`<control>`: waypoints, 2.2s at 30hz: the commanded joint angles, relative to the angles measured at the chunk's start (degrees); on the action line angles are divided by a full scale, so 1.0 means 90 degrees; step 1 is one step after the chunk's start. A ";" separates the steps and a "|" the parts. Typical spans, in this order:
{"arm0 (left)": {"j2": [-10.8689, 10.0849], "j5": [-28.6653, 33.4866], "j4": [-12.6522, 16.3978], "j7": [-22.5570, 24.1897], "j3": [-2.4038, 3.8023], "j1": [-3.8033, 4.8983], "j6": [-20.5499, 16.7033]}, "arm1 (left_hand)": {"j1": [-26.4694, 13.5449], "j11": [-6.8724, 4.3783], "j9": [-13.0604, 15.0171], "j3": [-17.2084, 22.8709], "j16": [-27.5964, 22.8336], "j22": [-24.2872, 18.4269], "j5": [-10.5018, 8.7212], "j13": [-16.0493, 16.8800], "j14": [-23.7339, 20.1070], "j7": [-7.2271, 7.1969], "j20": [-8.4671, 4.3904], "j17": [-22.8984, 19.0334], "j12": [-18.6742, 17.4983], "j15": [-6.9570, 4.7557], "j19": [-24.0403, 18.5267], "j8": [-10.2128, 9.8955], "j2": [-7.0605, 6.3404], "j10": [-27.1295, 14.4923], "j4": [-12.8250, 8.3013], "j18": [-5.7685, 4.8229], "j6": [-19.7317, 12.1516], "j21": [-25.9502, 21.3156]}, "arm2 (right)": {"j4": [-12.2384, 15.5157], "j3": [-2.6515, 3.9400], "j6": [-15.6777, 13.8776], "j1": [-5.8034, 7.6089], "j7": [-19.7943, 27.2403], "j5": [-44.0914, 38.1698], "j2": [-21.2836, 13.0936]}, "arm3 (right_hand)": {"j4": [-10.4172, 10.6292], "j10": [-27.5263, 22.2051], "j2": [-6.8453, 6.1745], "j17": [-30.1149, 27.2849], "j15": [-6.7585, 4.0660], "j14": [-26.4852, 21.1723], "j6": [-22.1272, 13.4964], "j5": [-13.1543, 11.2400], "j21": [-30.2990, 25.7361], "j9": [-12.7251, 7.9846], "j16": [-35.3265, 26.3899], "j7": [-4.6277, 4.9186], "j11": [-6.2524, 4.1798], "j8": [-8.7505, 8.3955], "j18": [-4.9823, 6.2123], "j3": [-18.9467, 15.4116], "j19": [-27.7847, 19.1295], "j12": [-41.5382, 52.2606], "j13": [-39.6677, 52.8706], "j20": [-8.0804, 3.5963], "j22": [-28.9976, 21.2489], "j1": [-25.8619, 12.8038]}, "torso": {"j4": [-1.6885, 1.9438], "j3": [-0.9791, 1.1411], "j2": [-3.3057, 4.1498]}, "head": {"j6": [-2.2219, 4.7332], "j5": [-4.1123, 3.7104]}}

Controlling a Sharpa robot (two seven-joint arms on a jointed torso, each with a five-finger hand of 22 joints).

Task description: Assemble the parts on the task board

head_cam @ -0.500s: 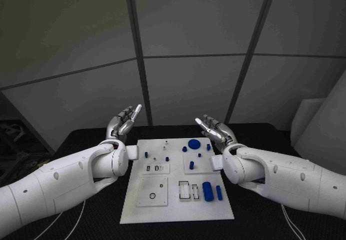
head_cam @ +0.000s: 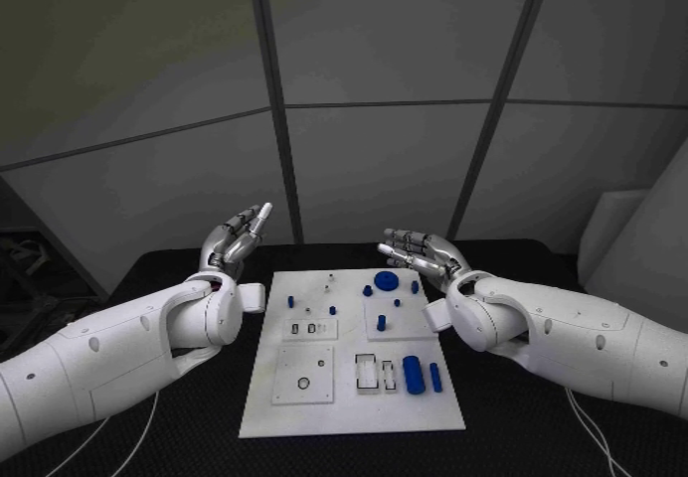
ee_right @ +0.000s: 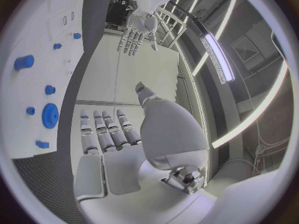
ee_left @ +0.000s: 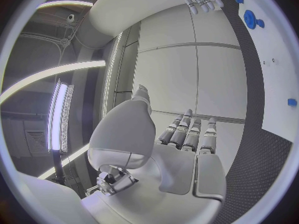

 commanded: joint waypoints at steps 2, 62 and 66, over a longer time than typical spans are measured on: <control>-0.0054 0.0013 0.0102 0.0094 0.0008 0.0016 0.0422 | 0.0264 0.0178 0.0125 -0.0052 0.0159 0.0126 0.0027 0.0061 0.0855 0.0399 0.0163 0.0084 0.0323 0.0174 0.0475 0.0170 0.0101 0.0751 -0.0184 0.0218 0.0800 0.0255 | -0.0033 0.0003 -0.0437 0.0044 0.0167 -0.1263 -0.0011 | -0.0831 0.2879 -0.0081 0.0194 0.0026 0.2815 0.2558 0.0448 0.1120 0.0220 0.0542 0.0557 0.0009 0.0566 0.0142 0.0107 0.2073 0.0465 0.0176 0.0004 0.0543 0.0778 | 0.0000 -0.0011 0.0058 | -0.0024 0.0019; -0.1223 -0.0819 0.2056 -0.0211 0.0019 0.0144 0.0729 | 0.1124 0.0162 0.0499 -0.0556 0.0724 0.0714 0.1145 0.0063 0.4967 0.0463 -0.0023 0.0275 0.0717 0.0046 0.4013 0.0562 0.0478 0.3415 -0.1564 0.0204 0.3736 0.2056 | -0.0477 0.0007 0.1562 0.1179 -0.3014 -0.8615 0.0535 | -0.1692 0.4374 -0.0755 0.4461 -0.1054 0.6794 0.3809 0.0936 0.8435 0.0242 0.6024 0.0071 -0.0646 -0.0110 -0.0759 0.1320 0.7337 -0.0032 0.0167 -0.1044 0.8004 0.0137 | 0.0410 -0.0182 0.1233 | 0.0228 -0.0333; -0.1222 -0.0819 0.2055 -0.0213 0.0019 0.0144 0.0735 | 0.1124 0.0162 0.0499 -0.0556 0.0724 0.0714 0.1145 0.0063 0.4967 0.0463 -0.0023 0.0275 0.0717 0.0046 0.4013 0.0562 0.0478 0.3415 -0.1564 0.0204 0.3736 0.2056 | -0.0499 0.0007 0.1585 0.1179 -0.3005 -0.8616 0.0554 | -0.1684 0.4393 -0.0722 0.4565 -0.1054 0.6789 0.3806 0.0944 0.8467 0.0244 0.6139 0.0069 -0.0648 -0.0107 -0.0771 0.1339 0.7369 -0.0022 0.0173 -0.1039 0.8066 0.0147 | 0.0433 -0.0184 0.1251 | 0.0222 -0.0351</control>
